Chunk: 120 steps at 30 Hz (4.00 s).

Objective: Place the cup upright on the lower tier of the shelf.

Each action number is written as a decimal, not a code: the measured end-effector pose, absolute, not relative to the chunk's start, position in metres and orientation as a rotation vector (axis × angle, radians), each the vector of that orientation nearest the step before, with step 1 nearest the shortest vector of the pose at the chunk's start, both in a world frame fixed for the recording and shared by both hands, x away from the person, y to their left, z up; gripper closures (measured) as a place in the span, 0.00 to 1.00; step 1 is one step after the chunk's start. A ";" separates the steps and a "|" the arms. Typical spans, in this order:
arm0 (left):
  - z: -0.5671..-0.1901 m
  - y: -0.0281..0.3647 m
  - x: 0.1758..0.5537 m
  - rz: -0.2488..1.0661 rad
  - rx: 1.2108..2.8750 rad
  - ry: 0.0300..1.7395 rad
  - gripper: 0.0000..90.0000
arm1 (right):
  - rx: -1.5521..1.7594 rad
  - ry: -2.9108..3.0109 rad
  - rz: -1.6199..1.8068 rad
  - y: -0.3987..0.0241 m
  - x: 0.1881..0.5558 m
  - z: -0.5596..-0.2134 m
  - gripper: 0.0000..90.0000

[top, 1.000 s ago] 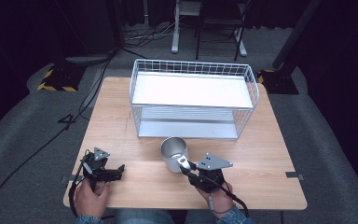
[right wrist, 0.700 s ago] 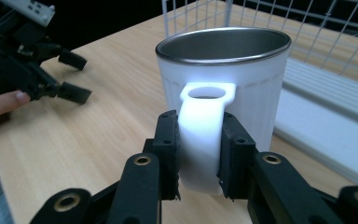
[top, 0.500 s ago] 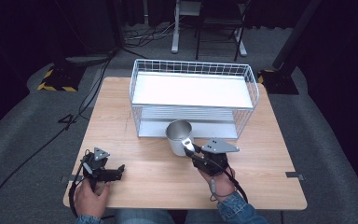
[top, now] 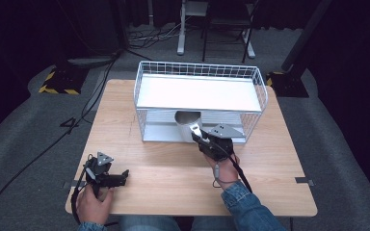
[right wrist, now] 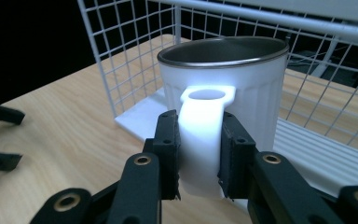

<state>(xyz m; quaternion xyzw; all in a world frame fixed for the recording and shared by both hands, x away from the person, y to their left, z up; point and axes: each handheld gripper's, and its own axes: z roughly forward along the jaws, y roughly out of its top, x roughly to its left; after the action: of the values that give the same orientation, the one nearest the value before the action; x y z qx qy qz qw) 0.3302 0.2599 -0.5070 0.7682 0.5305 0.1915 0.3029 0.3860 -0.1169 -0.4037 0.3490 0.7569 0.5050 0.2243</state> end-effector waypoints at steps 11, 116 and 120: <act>-0.507 0.260 0.330 0.507 2.036 1.406 0.01 | 0.973 2.041 1.378 -0.104 0.418 -0.414 0.80; -0.507 0.260 0.330 0.506 2.036 1.407 0.01 | 1.042 2.159 1.287 -0.235 0.366 -0.406 0.19; -0.507 0.260 0.330 0.506 2.036 1.407 0.01 | 1.075 2.144 1.280 -0.252 0.362 -0.409 0.17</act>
<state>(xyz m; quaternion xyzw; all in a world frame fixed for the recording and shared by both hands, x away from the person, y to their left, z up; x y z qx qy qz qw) 0.3302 0.2600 -0.5070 0.7682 0.5308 0.1909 0.3028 0.3619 -0.2519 -0.4093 0.3866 0.7711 0.4602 0.2099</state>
